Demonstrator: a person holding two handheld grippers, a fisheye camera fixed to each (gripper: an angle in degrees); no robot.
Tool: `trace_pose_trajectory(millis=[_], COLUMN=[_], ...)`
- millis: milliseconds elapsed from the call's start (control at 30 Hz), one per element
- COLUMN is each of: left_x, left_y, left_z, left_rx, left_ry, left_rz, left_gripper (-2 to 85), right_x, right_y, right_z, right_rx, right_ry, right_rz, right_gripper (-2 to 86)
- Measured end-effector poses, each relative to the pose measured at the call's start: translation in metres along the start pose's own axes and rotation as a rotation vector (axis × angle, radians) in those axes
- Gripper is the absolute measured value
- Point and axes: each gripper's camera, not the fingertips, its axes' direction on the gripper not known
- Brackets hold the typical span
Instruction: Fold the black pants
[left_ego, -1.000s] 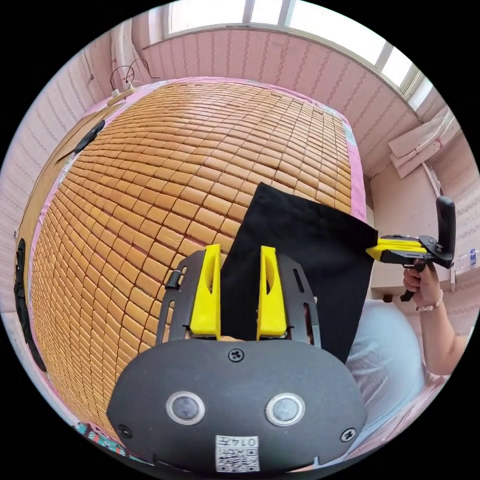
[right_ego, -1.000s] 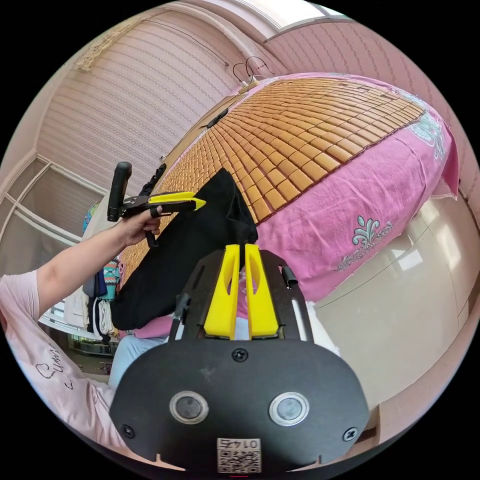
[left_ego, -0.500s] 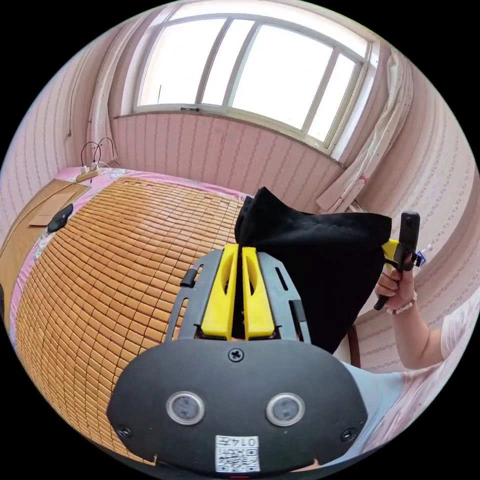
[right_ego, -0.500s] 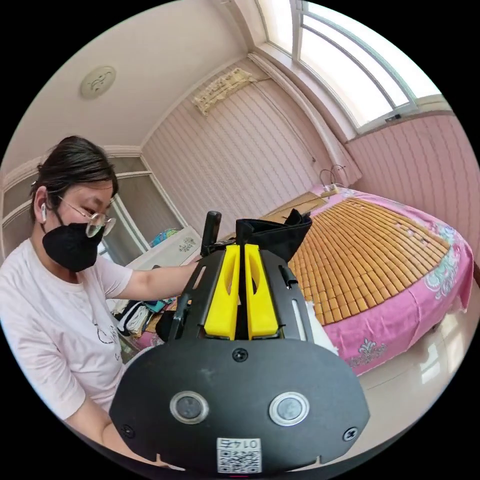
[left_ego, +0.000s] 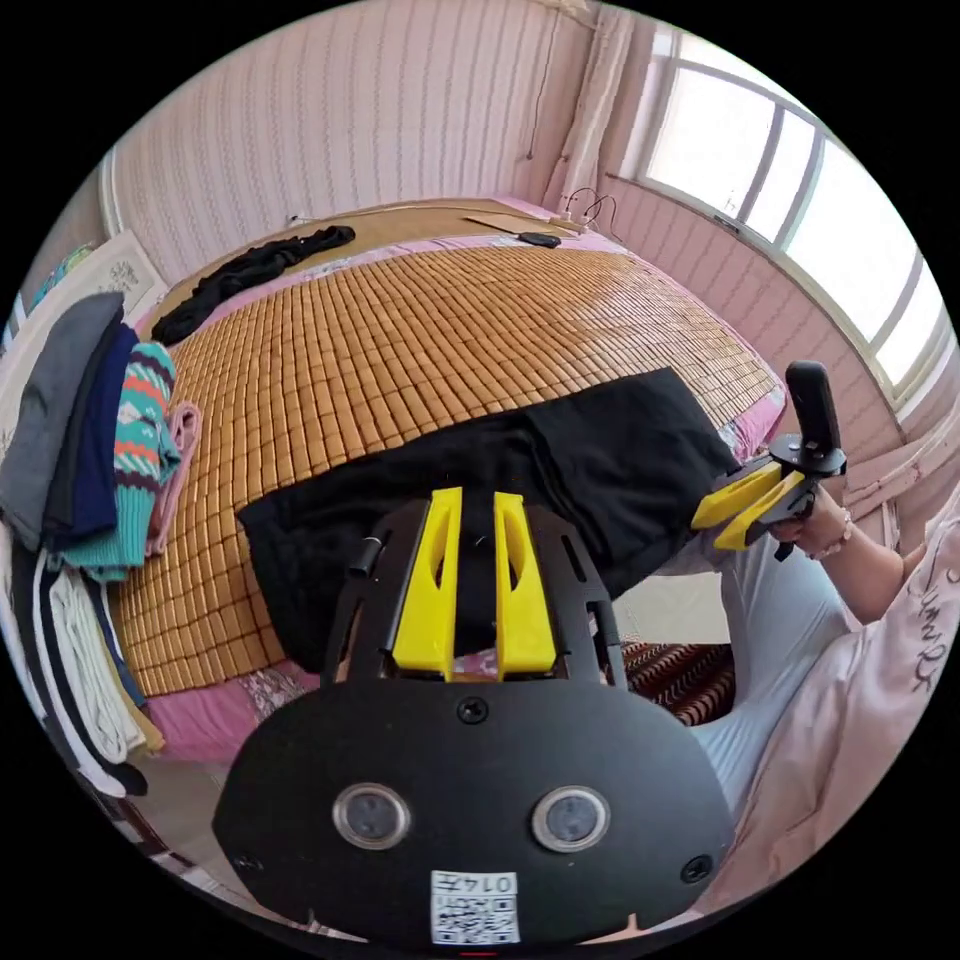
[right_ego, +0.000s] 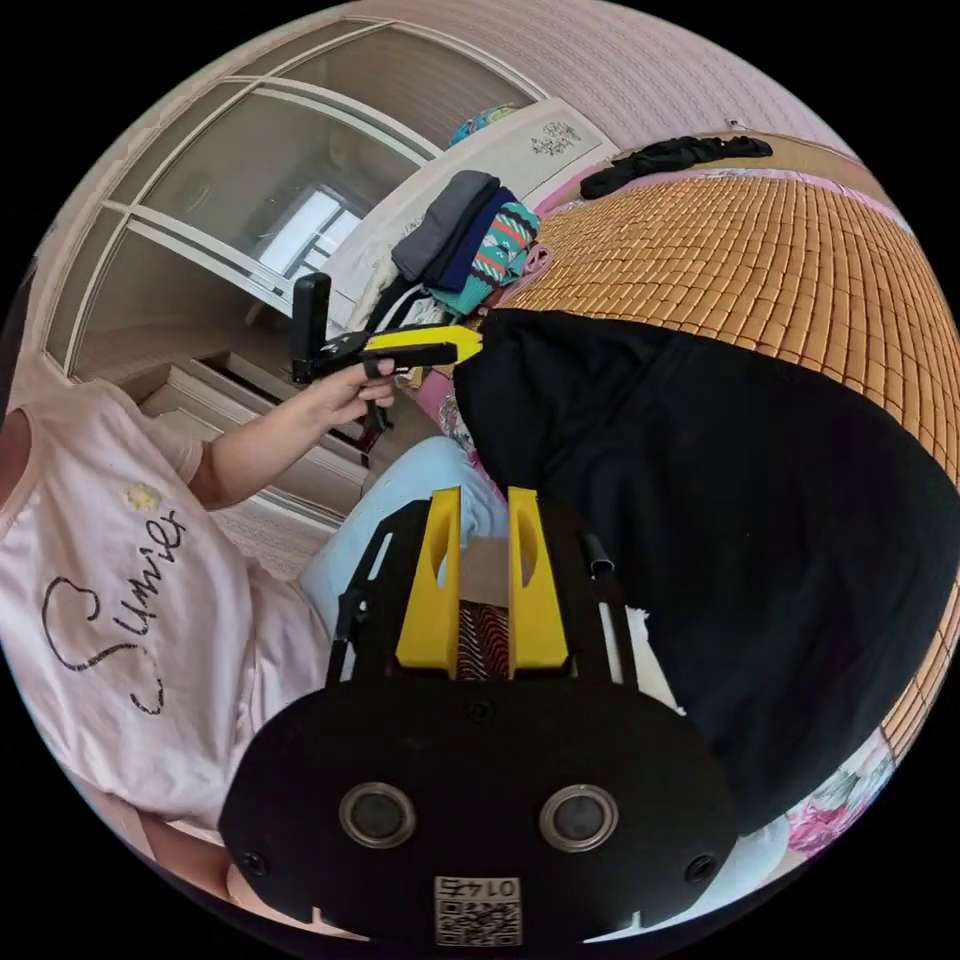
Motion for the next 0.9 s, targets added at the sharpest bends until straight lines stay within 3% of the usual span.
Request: trace_pose_trajectory(millis=[133, 300, 467, 633, 733, 900], left_x=[0.027, 0.066, 0.065, 0.072, 0.072, 0.07], left_y=[0.048, 0.047, 0.05, 0.067, 0.073, 0.082], left_z=[0.007, 0.035, 0.049, 0.046, 0.057, 0.037], left_rx=[-0.032, 0.009, 0.026, 0.014, -0.062, -0.001], left_ry=[0.099, 0.145, 0.136, 0.016, 0.041, 0.089], left_rz=[-0.079, -0.052, -0.071, -0.073, -0.097, -0.07], left_gripper=[4.0, 7.9, 10.2, 13.1, 11.2, 2.7], right_x=[-0.001, 0.005, 0.023, 0.043, 0.048, 0.052], right_y=[-0.031, -0.095, -0.161, -0.199, -0.208, -0.215], right_z=[0.015, 0.045, 0.095, 0.156, 0.176, 0.168], right_rx=[-0.051, -0.087, -0.075, -0.169, -0.194, -0.175], right_ry=[0.19, 0.388, 0.478, 0.595, 0.703, 0.626], right_rz=[0.013, -0.001, 0.073, 0.142, 0.123, 0.146], right_gripper=[6.9, 6.6, 11.4, 12.5, 9.0, 2.2])
